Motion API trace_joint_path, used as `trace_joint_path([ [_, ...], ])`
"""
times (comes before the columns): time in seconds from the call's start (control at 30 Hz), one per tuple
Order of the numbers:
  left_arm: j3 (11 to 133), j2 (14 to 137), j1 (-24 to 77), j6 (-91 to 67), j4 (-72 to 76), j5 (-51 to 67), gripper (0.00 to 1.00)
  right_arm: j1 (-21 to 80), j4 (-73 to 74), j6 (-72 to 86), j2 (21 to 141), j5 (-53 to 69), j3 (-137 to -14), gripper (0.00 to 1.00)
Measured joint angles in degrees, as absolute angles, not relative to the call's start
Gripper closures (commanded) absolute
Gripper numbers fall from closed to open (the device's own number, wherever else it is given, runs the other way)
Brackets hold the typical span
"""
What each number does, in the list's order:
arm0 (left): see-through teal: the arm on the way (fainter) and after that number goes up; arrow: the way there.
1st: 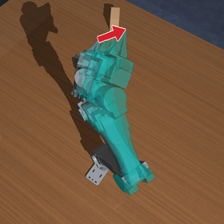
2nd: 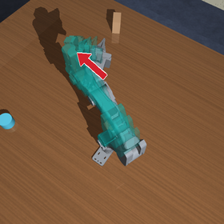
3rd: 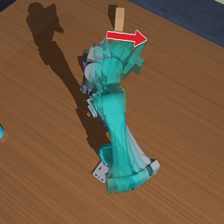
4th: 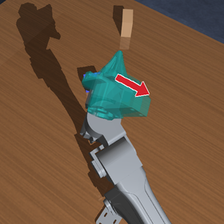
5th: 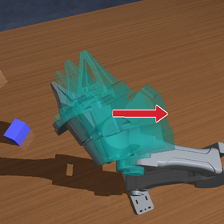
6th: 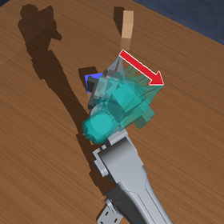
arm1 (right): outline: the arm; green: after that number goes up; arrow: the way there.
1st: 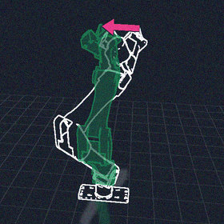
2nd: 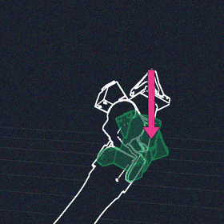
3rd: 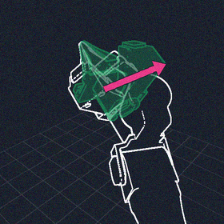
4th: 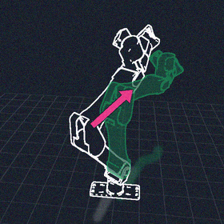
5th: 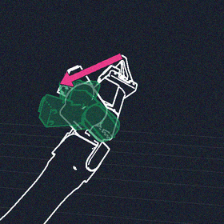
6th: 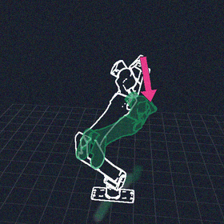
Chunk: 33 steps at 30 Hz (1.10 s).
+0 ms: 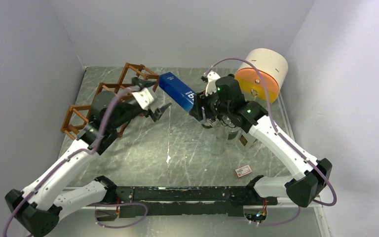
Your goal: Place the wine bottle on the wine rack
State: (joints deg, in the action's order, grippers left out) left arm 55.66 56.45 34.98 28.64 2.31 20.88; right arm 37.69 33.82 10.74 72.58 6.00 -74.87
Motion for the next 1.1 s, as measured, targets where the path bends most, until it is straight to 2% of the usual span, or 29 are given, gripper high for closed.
trace_joint_path([
  [0.17, 59.0, 51.7, 35.0, 1.2, -3.7, 7.5, 0.03, 37.9, 32.5, 9.8, 72.6, 10.1, -71.0, 1.0],
  [0.33, 65.0, 51.3, 35.0, -15.3, -13.0, -1.8, 0.03, 38.7, 32.5, 9.8, 73.1, 11.3, -69.6, 1.0],
  [0.63, 70.8, 52.6, 35.0, -17.6, -21.8, -4.7, 0.03, 42.5, 29.9, 7.4, 78.3, 12.1, -68.3, 1.0],
  [0.97, 76.6, 64.7, 34.2, -18.6, -27.1, -9.2, 0.03, 44.4, 23.0, 7.2, 83.6, 11.8, -63.9, 1.0],
  [1.1, 78.4, 67.3, 29.6, -21.1, -28.7, -9.1, 0.03, 44.4, 18.3, 7.9, 84.9, 12.1, -62.8, 1.0],
])
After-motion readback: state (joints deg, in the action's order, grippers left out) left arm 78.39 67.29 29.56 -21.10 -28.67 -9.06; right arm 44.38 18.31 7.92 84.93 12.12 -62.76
